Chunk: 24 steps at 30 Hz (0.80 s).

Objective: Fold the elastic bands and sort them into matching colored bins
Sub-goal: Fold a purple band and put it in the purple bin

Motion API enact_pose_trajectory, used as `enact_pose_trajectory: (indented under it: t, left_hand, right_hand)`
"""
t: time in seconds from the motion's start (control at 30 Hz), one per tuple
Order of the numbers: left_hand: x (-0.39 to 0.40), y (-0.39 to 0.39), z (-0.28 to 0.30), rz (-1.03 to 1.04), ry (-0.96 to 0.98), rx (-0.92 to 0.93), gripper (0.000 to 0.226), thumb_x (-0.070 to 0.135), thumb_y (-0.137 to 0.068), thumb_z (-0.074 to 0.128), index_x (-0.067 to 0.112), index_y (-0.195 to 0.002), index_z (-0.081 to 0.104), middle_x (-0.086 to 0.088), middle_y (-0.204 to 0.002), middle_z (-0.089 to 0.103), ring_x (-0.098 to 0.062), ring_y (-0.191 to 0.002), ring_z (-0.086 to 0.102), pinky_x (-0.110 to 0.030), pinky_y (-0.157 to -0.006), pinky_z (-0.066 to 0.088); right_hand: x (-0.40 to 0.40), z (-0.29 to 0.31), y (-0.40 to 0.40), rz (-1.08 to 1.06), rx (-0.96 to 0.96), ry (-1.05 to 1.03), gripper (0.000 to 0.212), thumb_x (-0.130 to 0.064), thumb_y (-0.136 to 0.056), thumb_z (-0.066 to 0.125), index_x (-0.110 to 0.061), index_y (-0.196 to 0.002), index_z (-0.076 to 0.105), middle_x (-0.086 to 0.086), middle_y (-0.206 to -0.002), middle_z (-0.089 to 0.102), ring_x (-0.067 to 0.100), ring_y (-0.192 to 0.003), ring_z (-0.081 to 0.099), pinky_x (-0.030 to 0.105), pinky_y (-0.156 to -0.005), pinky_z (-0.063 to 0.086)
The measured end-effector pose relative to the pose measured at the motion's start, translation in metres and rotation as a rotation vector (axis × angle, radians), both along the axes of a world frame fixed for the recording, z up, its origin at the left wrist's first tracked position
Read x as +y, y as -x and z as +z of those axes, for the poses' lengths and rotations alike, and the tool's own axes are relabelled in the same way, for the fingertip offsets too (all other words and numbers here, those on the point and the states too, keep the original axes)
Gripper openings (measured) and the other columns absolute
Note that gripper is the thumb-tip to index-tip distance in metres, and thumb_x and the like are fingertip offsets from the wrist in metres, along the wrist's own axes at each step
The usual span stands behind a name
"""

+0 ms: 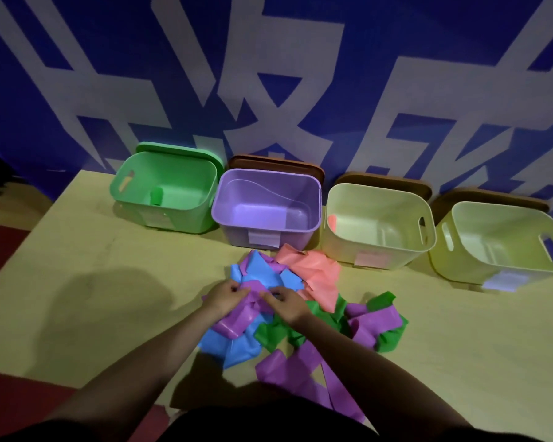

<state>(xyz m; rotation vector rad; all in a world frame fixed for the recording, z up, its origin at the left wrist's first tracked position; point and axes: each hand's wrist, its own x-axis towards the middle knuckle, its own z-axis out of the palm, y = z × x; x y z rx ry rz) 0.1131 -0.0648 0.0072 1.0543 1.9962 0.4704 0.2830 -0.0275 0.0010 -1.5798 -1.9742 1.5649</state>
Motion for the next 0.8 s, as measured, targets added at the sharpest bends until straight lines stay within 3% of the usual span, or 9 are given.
enact_pose_trajectory:
  t: [0.07, 0.17, 0.3, 0.4, 0.5, 0.6, 0.7, 0.8]
  left_hand:
    - [0.003, 0.005, 0.001, -0.026, 0.023, 0.029, 0.034, 0.027, -0.090, 0.062, 0.019, -0.061, 0.047, -0.002, -0.063, 0.053, -0.020, -0.069, 0.051, -0.029, -0.059, 0.031]
    - [0.010, 0.015, 0.008, -0.098, -0.047, 0.007, 0.032, 0.023, -0.089, 0.066, 0.021, -0.062, 0.048, 0.002, -0.062, 0.053, -0.017, -0.068, 0.050, -0.029, -0.059, 0.031]
    - [0.019, 0.028, 0.030, -0.194, -0.070, -0.138, 0.033, 0.028, -0.086, 0.070, 0.022, -0.062, 0.049, 0.011, -0.058, 0.050, -0.007, -0.060, 0.045, -0.024, -0.061, 0.034]
    - [0.023, 0.026, 0.063, -0.353, -0.012, -0.248, 0.038, 0.022, -0.093, 0.061, 0.021, -0.058, 0.045, 0.014, -0.046, 0.042, 0.002, -0.048, 0.036, -0.019, -0.053, 0.029]
    - [0.018, 0.015, 0.094, -0.461, -0.046, -0.325, 0.028, 0.015, -0.097, 0.054, 0.015, -0.069, 0.052, 0.014, -0.061, 0.047, 0.005, -0.056, 0.040, -0.015, -0.058, 0.032]
    - [0.008, 0.003, 0.116, -0.217, -0.238, -0.560, 0.015, 0.013, -0.097, 0.051, 0.004, -0.093, 0.062, -0.003, -0.084, 0.056, -0.007, -0.079, 0.050, -0.021, -0.073, 0.038]
    - [0.000, -0.009, 0.142, -0.007, -0.339, -0.759, 0.013, 0.009, -0.095, 0.050, 0.005, -0.098, 0.062, -0.009, -0.091, 0.059, -0.016, -0.085, 0.052, -0.023, -0.070, 0.041]
    - [-0.006, -0.024, 0.164, 0.028, -0.389, -0.878, 0.014, 0.003, -0.092, 0.050, 0.006, -0.098, 0.062, -0.008, -0.087, 0.064, -0.016, -0.080, 0.058, -0.024, -0.070, 0.047]
  right_hand:
    - [0.002, -0.007, -0.003, 0.034, -0.033, -0.041, 0.042, -0.035, -0.092, 0.062, -0.016, -0.057, 0.046, 0.004, -0.059, 0.046, 0.014, -0.064, 0.045, 0.030, -0.059, 0.032]
    - [0.002, -0.009, -0.004, 0.030, -0.038, -0.096, 0.049, -0.027, -0.091, 0.064, -0.021, -0.052, 0.035, -0.003, -0.053, 0.035, 0.011, -0.057, 0.040, 0.024, -0.054, 0.028]
    - [0.003, 0.006, -0.004, -0.121, 0.093, -0.116, 0.051, -0.022, -0.093, 0.062, -0.022, -0.051, 0.032, -0.007, -0.048, 0.031, 0.002, -0.048, 0.034, 0.024, -0.055, 0.028]
    - [0.010, 0.033, -0.005, -0.181, 0.187, -0.114, 0.049, -0.018, -0.094, 0.060, -0.023, -0.053, 0.033, -0.011, -0.050, 0.030, 0.001, -0.048, 0.031, 0.022, -0.053, 0.026]
    - [0.016, 0.068, -0.009, -0.156, 0.262, -0.152, 0.043, -0.015, -0.095, 0.058, -0.020, -0.056, 0.041, -0.008, -0.054, 0.036, 0.000, -0.050, 0.035, 0.022, -0.055, 0.029]
    - [0.019, 0.099, -0.017, -0.168, 0.366, -0.211, 0.036, -0.013, -0.093, 0.060, -0.014, -0.058, 0.055, 0.004, -0.063, 0.051, 0.009, -0.072, 0.058, 0.020, -0.071, 0.038]
    - [0.023, 0.122, -0.027, -0.182, 0.357, -0.322, 0.031, -0.021, -0.089, 0.066, -0.028, -0.059, 0.063, -0.004, -0.081, 0.056, 0.018, -0.092, 0.055, 0.025, -0.083, 0.039]
    - [0.023, 0.143, -0.036, -0.150, 0.296, -0.449, 0.029, -0.015, -0.089, 0.066, -0.025, -0.062, 0.060, -0.004, -0.104, 0.057, 0.012, -0.107, 0.052, 0.007, -0.088, 0.032]
